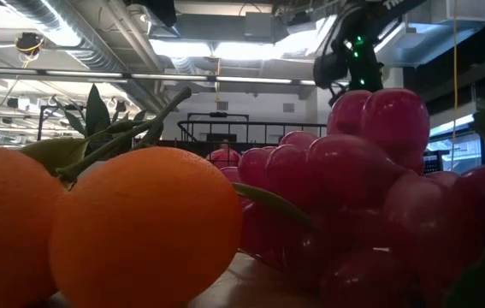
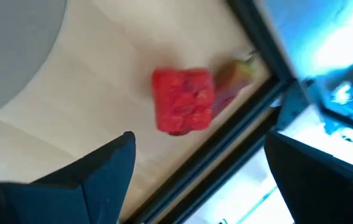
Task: Build produce basket
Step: Put the red bell pepper into the black wire basket
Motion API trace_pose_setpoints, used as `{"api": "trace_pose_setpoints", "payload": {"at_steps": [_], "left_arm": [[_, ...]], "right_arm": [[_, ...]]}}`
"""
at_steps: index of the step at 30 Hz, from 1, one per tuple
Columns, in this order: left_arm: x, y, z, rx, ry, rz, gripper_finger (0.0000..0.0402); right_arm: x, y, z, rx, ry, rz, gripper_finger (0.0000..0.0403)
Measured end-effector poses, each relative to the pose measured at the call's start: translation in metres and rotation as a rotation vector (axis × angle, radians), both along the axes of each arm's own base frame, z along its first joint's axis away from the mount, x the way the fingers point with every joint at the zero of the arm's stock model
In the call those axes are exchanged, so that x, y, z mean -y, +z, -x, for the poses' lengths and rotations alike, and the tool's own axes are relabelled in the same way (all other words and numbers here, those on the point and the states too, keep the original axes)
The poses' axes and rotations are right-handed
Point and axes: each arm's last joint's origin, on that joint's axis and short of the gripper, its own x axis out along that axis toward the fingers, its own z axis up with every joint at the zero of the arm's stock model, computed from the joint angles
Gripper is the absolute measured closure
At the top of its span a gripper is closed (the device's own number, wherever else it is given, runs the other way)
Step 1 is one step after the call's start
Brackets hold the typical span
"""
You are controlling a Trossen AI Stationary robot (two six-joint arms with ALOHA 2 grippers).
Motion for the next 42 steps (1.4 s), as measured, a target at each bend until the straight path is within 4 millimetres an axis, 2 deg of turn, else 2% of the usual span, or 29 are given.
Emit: {"api": "trace_pose_setpoints", "payload": {"at_steps": [4,20,26,42], "left_arm": [[0.0,0.0,0.0,0.0,0.0,0.0,0.0311],[0.0,0.0,0.0,0.0,0.0,0.0,0.0311],[0.0,0.0,0.0,0.0,0.0,0.0,0.0311],[0.0,0.0,0.0,0.0,0.0,0.0,0.0311]], "right_arm": [[0.004,-0.019,0.004,0.041,-0.006,-0.041,0.0067],[0.013,-0.058,0.023,0.086,-0.047,-0.07,0.0067],[0.02,-0.059,0.024,0.1,-0.06,-0.014,0.0067],[0.029,-0.061,0.039,0.161,-0.105,-0.092,0.0067]]}}
